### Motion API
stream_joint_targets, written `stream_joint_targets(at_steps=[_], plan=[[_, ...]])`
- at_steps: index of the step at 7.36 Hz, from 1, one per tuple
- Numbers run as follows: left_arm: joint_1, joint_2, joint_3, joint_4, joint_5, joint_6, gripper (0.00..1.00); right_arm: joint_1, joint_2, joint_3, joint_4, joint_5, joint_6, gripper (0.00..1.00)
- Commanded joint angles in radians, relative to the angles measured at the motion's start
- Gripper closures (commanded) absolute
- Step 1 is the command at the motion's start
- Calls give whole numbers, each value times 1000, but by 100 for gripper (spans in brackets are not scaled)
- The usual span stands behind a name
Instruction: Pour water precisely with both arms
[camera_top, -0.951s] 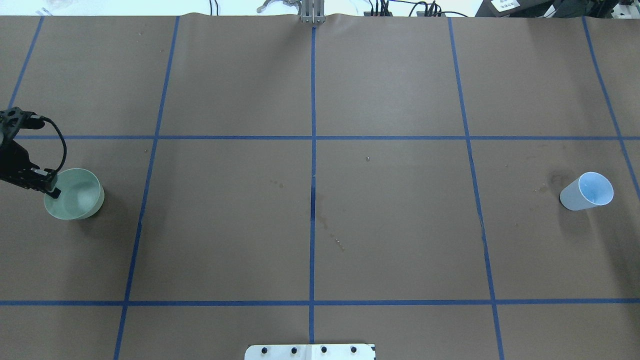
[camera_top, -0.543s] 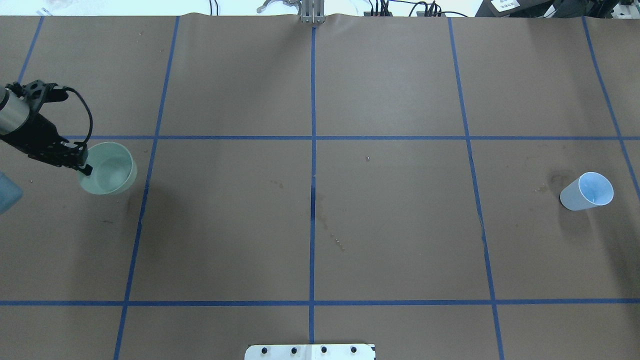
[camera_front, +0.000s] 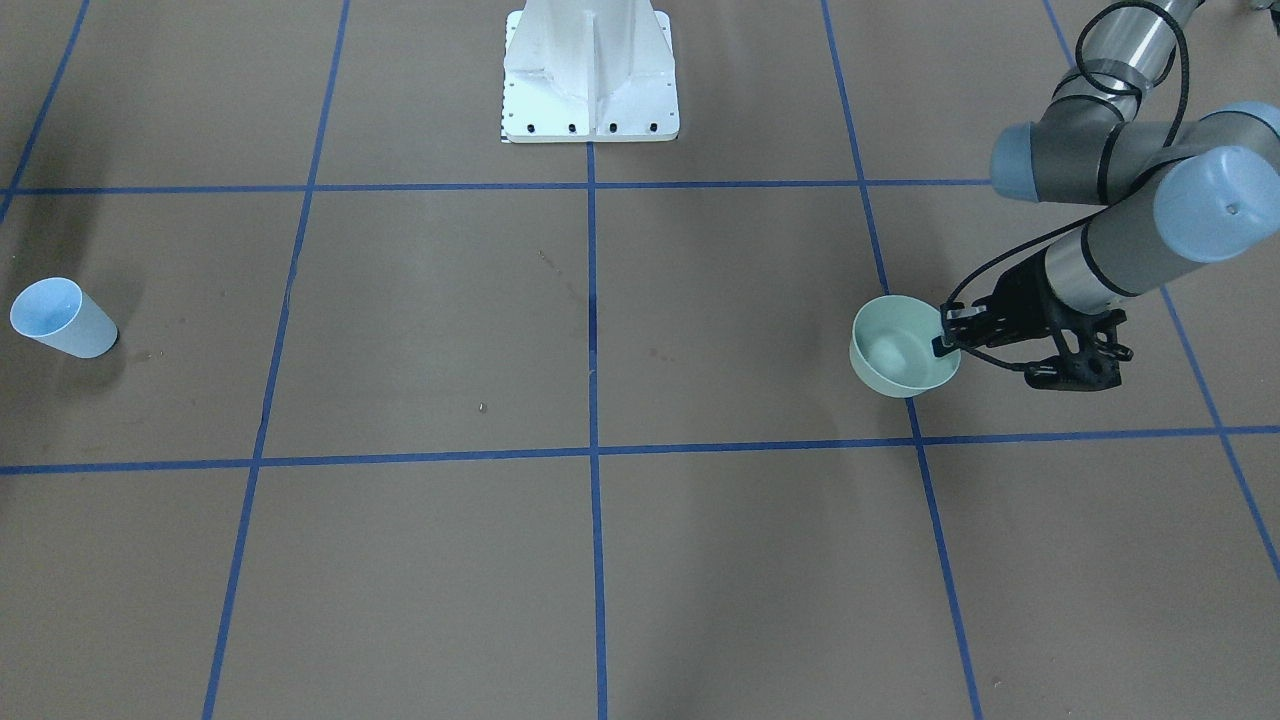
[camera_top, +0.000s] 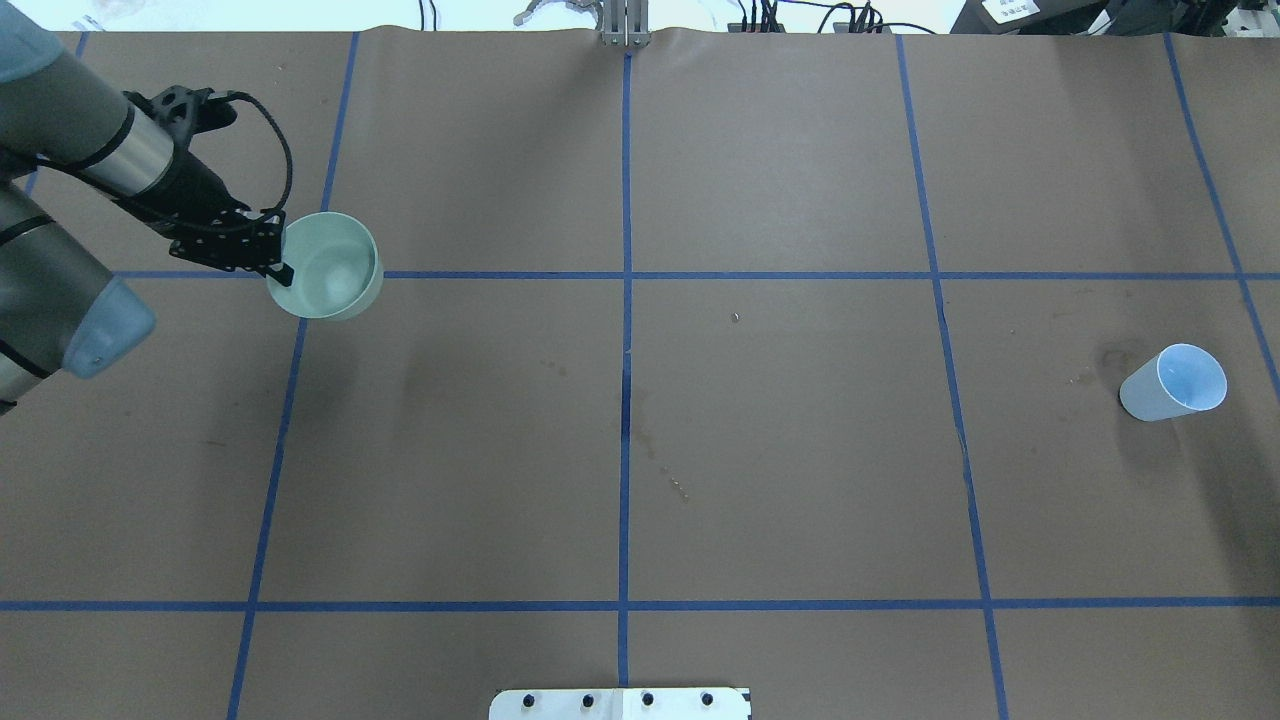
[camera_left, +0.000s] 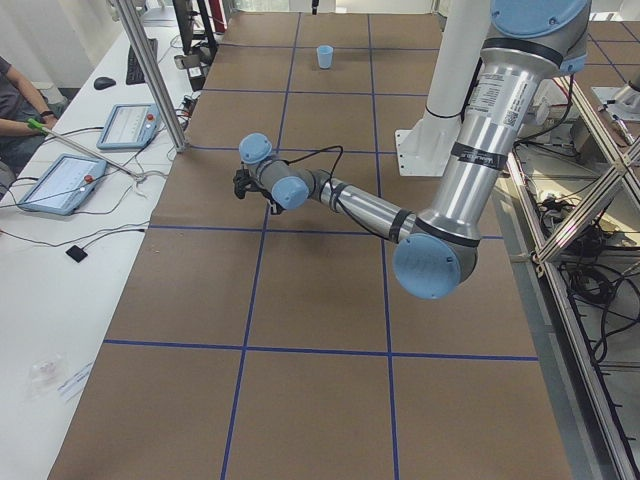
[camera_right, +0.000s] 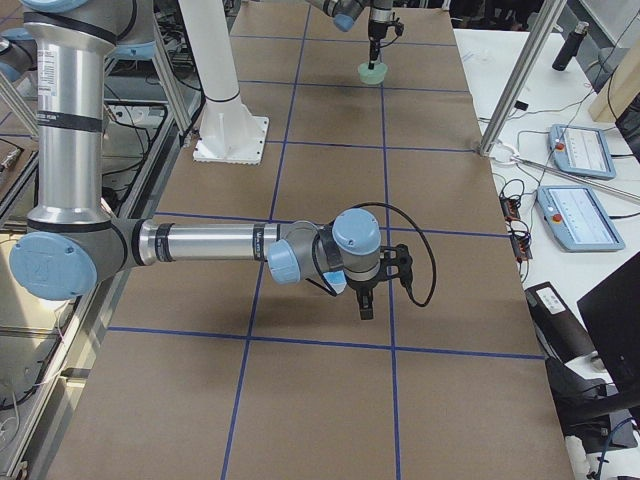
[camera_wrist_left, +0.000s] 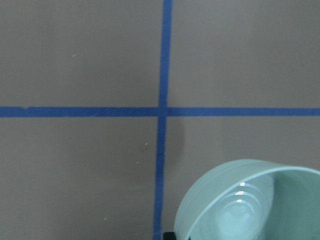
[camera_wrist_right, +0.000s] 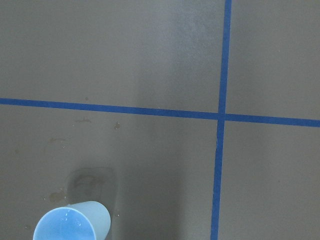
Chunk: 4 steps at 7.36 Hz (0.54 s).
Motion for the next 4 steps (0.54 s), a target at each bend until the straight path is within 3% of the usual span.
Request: stream_joint_targets(at_steps=[1,4], plan=[[76,-188,77,51,81,-103,100,0,18,-11,3,-3,35,0],[219,-301,120,115,184,-193,100,0,17,-10,4,8,43,0]])
